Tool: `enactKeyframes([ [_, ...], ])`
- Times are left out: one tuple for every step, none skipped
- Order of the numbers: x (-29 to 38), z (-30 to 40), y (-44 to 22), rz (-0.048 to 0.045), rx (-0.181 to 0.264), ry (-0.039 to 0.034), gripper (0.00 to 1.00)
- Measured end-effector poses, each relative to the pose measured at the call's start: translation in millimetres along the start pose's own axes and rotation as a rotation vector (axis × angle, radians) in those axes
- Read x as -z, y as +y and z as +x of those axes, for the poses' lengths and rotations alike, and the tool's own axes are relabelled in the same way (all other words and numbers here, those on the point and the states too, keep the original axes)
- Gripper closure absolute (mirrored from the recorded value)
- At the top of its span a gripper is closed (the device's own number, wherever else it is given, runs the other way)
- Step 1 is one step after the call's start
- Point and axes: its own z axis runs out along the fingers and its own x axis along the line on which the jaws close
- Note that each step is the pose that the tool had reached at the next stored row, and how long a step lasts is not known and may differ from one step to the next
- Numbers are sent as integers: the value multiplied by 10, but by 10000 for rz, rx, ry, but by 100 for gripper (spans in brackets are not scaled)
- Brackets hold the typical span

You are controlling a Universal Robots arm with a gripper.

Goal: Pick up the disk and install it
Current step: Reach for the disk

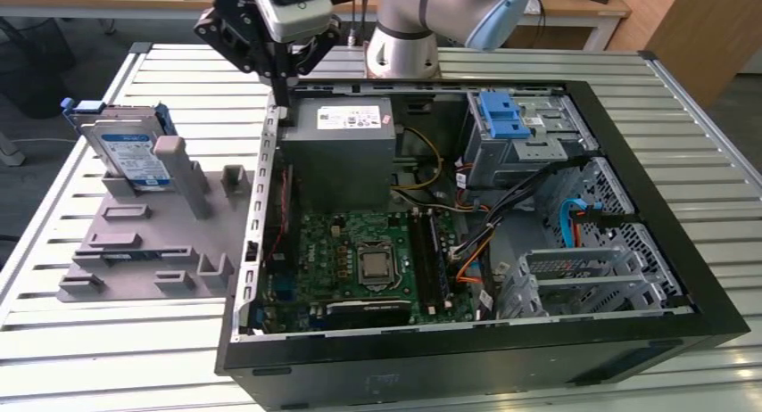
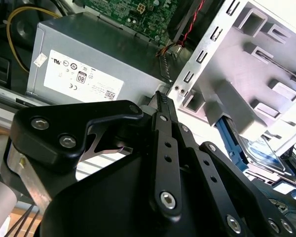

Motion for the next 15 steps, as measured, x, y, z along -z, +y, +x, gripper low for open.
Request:
enactKeyframes([
  [0, 4, 0, 0, 0, -1, 89],
  [-1, 8, -1, 0, 0, 0, 89],
  [-1, 12, -1, 0, 0, 0, 89],
  [-1, 15, -1, -1, 0, -1, 89],
  [-1, 18, -1, 0, 0, -1, 89],
  [-1, 22, -2, 0, 0, 0, 89],
  [-2, 26, -2, 0, 0, 0, 89],
  [-2, 29, -2, -1, 0, -1, 89],
  [-2, 33, -2, -1, 0, -1, 89],
  [-3, 36, -3, -1, 1, -1, 89],
  [-3, 40, -3, -1, 0, -1, 89],
  [-3, 44, -3, 0, 0, 0, 89],
  [-3, 48, -4, 0, 0, -1, 89],
  [-3, 52, -4, -1, 0, -1, 89],
  [-3, 55, -4, 0, 0, -1, 89],
])
